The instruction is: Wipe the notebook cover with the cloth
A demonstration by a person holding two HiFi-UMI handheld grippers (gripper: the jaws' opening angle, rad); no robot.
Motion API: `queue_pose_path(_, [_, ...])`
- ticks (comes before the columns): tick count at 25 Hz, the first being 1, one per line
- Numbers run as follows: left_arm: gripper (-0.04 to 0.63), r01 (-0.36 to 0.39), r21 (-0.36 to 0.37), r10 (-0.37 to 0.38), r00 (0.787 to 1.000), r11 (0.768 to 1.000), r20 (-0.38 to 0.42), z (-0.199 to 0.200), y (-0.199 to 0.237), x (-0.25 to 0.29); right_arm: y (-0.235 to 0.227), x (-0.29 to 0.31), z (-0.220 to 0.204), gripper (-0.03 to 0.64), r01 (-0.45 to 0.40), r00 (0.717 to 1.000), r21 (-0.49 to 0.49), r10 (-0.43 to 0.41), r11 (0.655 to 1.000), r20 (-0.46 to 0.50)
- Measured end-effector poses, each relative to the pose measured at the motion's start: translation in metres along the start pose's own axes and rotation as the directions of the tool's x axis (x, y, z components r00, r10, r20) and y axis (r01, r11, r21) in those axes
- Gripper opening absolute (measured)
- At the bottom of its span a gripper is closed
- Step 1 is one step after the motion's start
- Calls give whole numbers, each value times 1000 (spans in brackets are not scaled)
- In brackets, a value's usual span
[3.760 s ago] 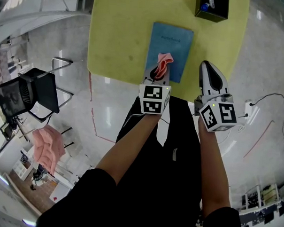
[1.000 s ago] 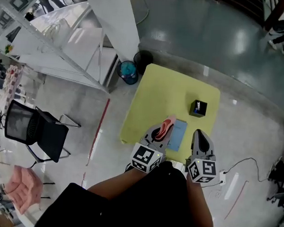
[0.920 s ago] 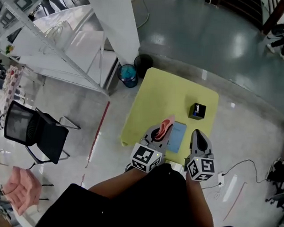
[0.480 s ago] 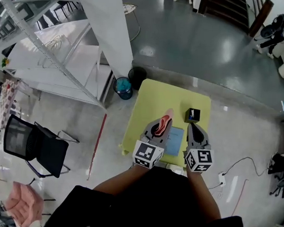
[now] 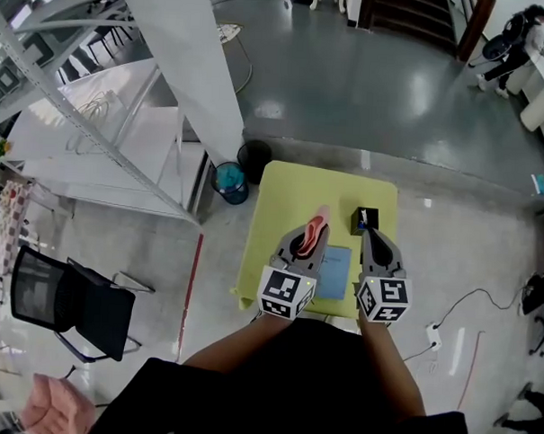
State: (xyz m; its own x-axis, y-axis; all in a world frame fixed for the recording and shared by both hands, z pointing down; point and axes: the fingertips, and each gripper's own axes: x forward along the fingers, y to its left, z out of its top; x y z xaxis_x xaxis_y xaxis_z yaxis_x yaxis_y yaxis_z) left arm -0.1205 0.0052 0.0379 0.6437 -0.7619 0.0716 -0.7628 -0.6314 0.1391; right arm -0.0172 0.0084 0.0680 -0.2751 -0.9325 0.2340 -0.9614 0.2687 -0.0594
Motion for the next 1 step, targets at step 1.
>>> queue_pose_path(1, [23,-5,-1,5,1000,1000,5,0,0,1,0,-1,-1,31,1,1000,-1,-1,1000,1])
